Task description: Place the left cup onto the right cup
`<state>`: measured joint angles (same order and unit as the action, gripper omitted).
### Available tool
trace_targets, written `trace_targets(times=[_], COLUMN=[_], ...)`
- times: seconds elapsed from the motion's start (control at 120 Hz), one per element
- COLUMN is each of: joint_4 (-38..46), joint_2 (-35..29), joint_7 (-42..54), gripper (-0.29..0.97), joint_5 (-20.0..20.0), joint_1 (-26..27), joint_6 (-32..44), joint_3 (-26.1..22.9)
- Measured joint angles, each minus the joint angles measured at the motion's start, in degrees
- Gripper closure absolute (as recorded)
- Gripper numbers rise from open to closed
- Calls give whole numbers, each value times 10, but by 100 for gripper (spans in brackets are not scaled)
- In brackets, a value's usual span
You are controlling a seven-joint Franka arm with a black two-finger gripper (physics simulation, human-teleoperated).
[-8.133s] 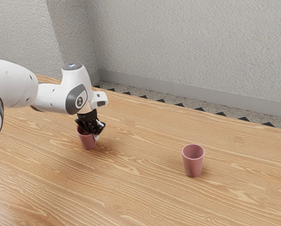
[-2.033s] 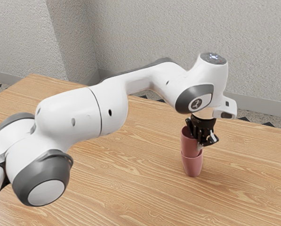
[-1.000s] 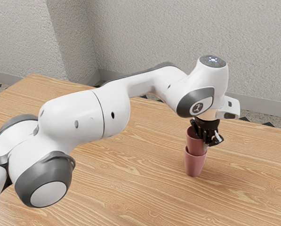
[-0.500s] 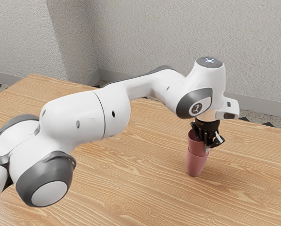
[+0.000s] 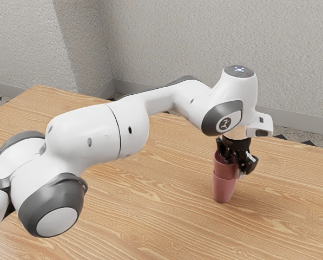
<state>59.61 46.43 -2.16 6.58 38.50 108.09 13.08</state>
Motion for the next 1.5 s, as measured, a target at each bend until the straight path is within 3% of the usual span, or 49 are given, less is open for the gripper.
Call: trace_targets(times=[0.15,0.342,1.067,1.267,1.5], joint_4=[0,-1,-1,48,232], joint_2=[0,-1,-41,-118,-309], joint_7=[1,2,3,3,12], gripper=[20,9,2,2,2], joint_5=[0,0,-3,-4,-7], joint_1=[0,0,0,-2,-23], joint_6=[-2,-4,-26,-42,-67], joint_3=[1,2,2,0,-16])
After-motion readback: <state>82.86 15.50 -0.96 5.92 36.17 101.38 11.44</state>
